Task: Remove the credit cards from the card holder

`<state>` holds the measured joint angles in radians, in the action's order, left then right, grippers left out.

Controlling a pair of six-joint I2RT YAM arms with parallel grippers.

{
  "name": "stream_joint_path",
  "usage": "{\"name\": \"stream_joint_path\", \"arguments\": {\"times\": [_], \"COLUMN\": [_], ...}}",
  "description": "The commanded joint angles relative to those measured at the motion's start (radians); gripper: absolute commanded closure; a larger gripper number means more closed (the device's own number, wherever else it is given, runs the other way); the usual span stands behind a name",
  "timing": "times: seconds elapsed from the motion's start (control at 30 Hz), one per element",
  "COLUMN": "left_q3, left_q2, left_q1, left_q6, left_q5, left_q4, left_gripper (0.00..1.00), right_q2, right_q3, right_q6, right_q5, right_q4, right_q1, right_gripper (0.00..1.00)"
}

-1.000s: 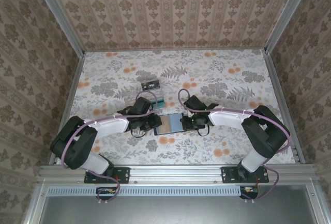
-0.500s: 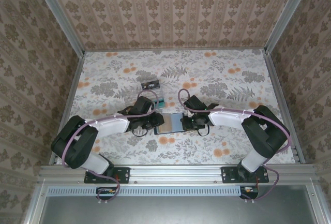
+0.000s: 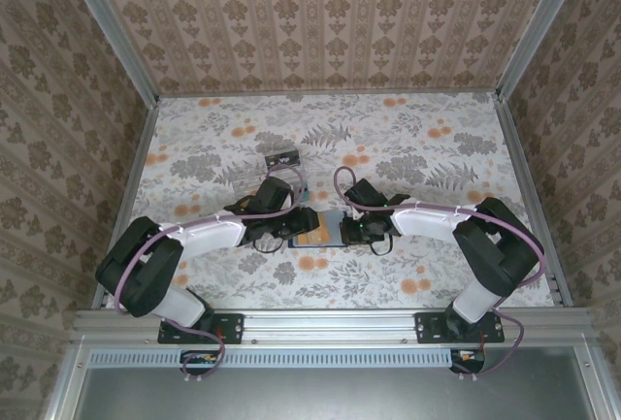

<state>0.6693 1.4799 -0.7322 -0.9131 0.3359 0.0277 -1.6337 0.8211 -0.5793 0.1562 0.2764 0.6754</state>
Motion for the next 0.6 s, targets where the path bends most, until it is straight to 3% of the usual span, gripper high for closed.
{"name": "stream_joint_path", "arguments": {"times": [0.0,0.07,0.23,0.57], "left_q3": [0.03,0.035,0.038,0.044], "left_q2": [-0.009,-0.008,-0.009,-0.057], "left_q1": [-0.009,-0.012,-0.014,0.0], "left_q6": [0.029,0.032,0.039,0.097], "left_q5": [0.006,0.008,0.003,-0.076], "left_q4": [-0.022,-0.022,-0.032,-0.166], "left_gripper": [0.45,0.37,0.32,0.33], "right_q2": [-0.018,-0.017,-0.012,0.082], "right_q3": [-0.009,-0.009,-0.008,0.003], "right_q6": [-0.008,-0.008,-0.01,-0.011], "right_q5": [-0.019,-0.021,-0.023,-0.092], "right_q4": [0.017,0.018,0.022,0.079], "right_q1": [0.01,0.01,0.01,-0.005], "right_gripper": [0.78,0.78,0.76,0.66]}}
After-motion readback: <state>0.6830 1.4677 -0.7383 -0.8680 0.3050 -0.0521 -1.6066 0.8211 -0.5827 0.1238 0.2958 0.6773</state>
